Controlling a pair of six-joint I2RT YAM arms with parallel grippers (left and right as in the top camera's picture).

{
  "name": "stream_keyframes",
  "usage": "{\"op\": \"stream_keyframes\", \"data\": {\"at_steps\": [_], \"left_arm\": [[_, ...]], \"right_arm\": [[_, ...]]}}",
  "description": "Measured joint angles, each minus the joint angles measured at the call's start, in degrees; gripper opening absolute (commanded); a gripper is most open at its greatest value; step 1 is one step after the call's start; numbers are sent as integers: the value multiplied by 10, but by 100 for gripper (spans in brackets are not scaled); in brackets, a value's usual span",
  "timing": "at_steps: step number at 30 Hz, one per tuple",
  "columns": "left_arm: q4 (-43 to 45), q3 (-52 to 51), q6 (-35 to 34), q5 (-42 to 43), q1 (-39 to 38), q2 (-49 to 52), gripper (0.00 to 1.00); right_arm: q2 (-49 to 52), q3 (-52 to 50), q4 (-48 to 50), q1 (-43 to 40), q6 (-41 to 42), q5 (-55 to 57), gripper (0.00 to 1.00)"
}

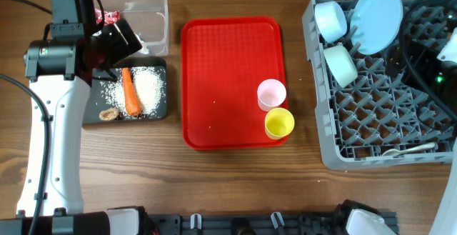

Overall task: Sort waste into correct bins and load items into the dishwasher rack
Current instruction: 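Reach the left gripper to the pink cup and grasp it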

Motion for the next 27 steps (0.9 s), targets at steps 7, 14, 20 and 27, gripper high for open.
{"op": "stream_keyframes", "data": {"at_steps": [7, 14, 20, 27], "left_arm": [[167, 1, 0, 196, -73, 74, 97], [220, 0, 0, 234, -268, 242, 95], [214, 0, 0, 198, -343, 279, 75], [179, 0, 0, 94, -381, 285, 60]], "right_arm": [[10, 0, -1, -1, 0, -4, 100], [10, 0, -5, -1, 0, -5, 100], [13, 0, -12, -1, 0, -4, 100], [17, 0, -18, -1, 0, -4, 100]]}}
